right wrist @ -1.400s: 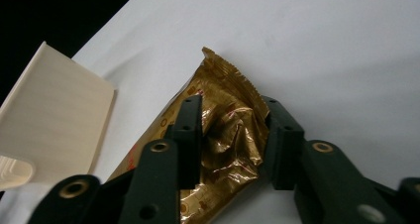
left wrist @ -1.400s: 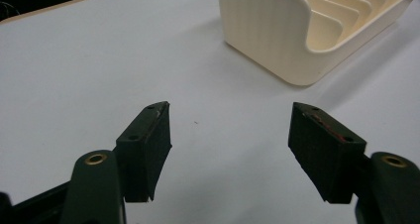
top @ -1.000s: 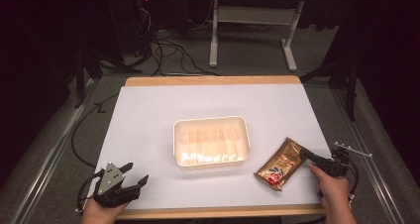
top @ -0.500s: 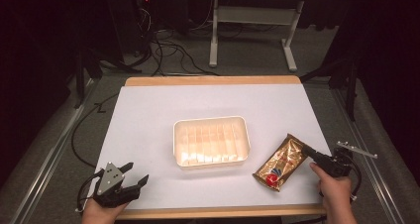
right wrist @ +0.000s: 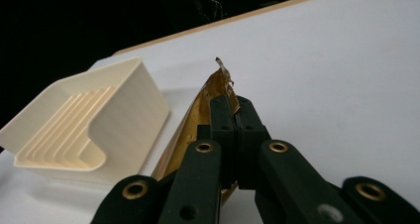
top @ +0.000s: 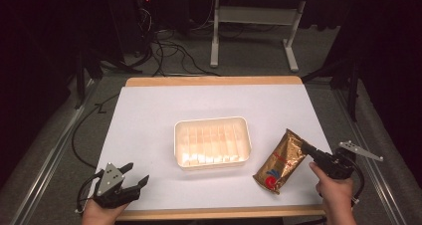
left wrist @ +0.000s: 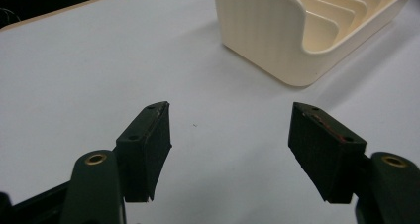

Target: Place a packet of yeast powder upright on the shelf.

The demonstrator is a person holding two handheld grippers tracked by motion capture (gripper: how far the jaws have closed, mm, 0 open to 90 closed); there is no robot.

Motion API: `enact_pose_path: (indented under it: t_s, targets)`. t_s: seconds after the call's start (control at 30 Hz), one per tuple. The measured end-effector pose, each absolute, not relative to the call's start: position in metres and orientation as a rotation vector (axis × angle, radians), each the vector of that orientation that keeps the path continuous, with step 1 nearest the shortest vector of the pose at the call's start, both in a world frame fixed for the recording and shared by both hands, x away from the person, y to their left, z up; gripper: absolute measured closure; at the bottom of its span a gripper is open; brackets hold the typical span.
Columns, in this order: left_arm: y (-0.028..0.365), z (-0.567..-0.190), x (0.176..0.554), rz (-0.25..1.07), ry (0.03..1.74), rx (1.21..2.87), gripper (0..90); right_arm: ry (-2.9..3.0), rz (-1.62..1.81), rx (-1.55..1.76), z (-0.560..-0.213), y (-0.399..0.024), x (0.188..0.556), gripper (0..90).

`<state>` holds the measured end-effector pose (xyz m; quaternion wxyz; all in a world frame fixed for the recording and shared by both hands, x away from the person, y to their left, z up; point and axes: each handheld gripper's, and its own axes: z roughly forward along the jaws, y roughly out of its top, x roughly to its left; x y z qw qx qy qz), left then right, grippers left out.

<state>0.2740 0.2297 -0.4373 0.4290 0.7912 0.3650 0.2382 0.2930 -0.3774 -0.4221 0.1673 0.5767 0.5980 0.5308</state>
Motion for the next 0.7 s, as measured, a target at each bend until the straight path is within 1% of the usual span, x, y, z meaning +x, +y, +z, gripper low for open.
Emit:
enact_pose_path:
  t_s: [0.47, 0.7]
  targets:
    - [0.229, -0.437, 0.274, 0.595, 0.909, 1.976, 33.4, 1.567, 1.537, 1.475, -0.385, -0.363, 0.28, 90.0]
    - [0.229, -0.437, 0.275, 0.591, 0.911, 1.975, 33.9, 1.529, 1.523, 1.457, -0.377, -0.362, 0.276, 90.0]
